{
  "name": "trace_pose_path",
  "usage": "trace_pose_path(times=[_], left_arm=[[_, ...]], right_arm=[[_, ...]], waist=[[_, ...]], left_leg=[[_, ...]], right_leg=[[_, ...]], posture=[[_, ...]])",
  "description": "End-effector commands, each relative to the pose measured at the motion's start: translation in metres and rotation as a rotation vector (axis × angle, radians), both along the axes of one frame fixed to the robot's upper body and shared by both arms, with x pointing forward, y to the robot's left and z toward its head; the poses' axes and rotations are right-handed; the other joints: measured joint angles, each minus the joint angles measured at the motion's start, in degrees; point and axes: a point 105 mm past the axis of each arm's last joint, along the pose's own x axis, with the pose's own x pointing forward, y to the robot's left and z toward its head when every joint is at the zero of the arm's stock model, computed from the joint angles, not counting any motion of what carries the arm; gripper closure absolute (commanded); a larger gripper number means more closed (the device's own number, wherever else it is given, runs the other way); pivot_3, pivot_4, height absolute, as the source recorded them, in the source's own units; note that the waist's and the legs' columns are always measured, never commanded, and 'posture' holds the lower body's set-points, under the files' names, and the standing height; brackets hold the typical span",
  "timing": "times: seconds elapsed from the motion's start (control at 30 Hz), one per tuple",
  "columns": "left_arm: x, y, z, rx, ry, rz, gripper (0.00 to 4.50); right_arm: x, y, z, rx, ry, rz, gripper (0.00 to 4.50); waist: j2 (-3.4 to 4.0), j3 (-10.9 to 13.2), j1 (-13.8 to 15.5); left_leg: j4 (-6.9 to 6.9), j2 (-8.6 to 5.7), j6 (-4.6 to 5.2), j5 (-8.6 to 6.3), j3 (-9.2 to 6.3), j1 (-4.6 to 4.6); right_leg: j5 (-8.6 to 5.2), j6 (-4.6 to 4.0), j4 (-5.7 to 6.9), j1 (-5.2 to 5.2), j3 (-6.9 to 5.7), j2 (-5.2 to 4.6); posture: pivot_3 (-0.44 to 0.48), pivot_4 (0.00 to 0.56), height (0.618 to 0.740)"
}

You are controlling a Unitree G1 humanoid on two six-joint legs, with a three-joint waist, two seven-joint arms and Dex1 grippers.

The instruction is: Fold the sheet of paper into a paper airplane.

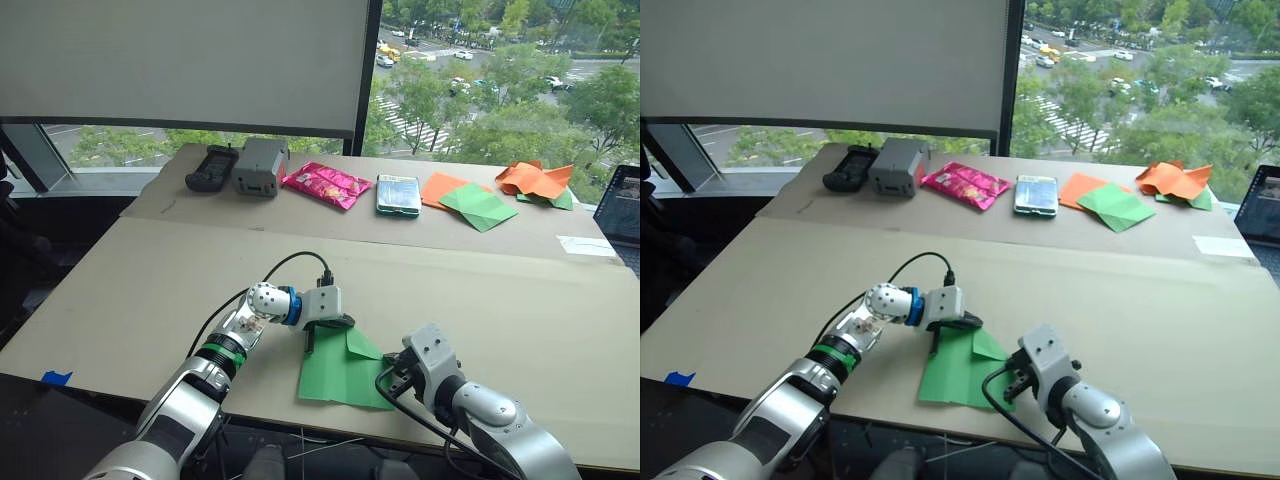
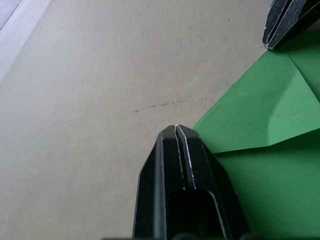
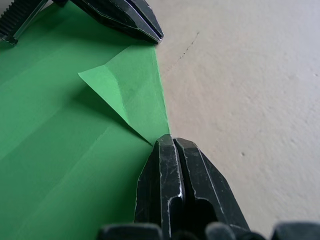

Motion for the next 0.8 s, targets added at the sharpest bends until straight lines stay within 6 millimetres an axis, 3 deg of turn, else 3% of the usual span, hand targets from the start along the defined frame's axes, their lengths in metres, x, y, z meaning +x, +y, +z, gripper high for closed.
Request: trace_pose_path(times=[0.03, 0.17, 0.3, 0.53, 0.8], left_arm=[[-0.006, 0.021, -0.034, 0.137, 0.079, 0.033, 4.50], [-0.006, 0.021, -0.033, 0.136, 0.077, 0.033, 4.50], [-0.005, 0.021, -0.033, 0.138, 0.072, 0.034, 4.50], [0.001, 0.019, -0.022, 0.101, 0.029, 0.047, 4.50], [0.011, 0.025, 0.027, -0.058, -0.025, 0.107, 4.50]], right_arm=[[-0.023, -0.019, -0.041, -0.064, 0.222, -0.063, 4.48], [-0.023, -0.019, -0.037, -0.069, 0.210, -0.061, 4.48], [-0.013, -0.018, -0.020, -0.051, 0.141, -0.048, 4.48], [0.009, 0.020, 0.065, 0.221, -0.249, 0.132, 4.48], [0.008, 0.037, 0.069, 0.231, -0.277, 0.264, 4.48]], waist=[[0.00, 0.0, 0.0], [0.00, 0.0, 0.0], [0.01, 0.0, 0.0], [0.46, 0.6, -0.1], [0.53, 0.9, -0.8]], left_leg=[[0.00, 0.00, 0.00, 0.00, 0.00, -0.01], [0.00, 0.00, 0.00, 0.00, 0.00, -0.03], [0.00, 0.00, 0.00, 0.00, 0.00, -0.08], [0.00, 0.00, 0.00, 0.00, 0.00, -0.26], [-0.13, 0.00, 0.02, 0.01, 0.01, -0.32]], right_leg=[[0.00, 0.00, 0.00, 0.00, 0.00, 0.00], [0.00, 0.00, -0.02, -0.03, -0.02, 0.00], [0.00, 0.00, -0.04, -0.06, -0.03, -0.02], [0.00, 0.00, -0.06, -0.29, -0.04, -0.02], [0.02, 0.01, 0.01, -0.67, -0.05, -0.02]], posture=[[0.000, 0.150, 0.713], [0.000, 0.150, 0.713], [0.000, 0.150, 0.713], [0.000, 0.150, 0.713], [0.000, 0.150, 0.713]])
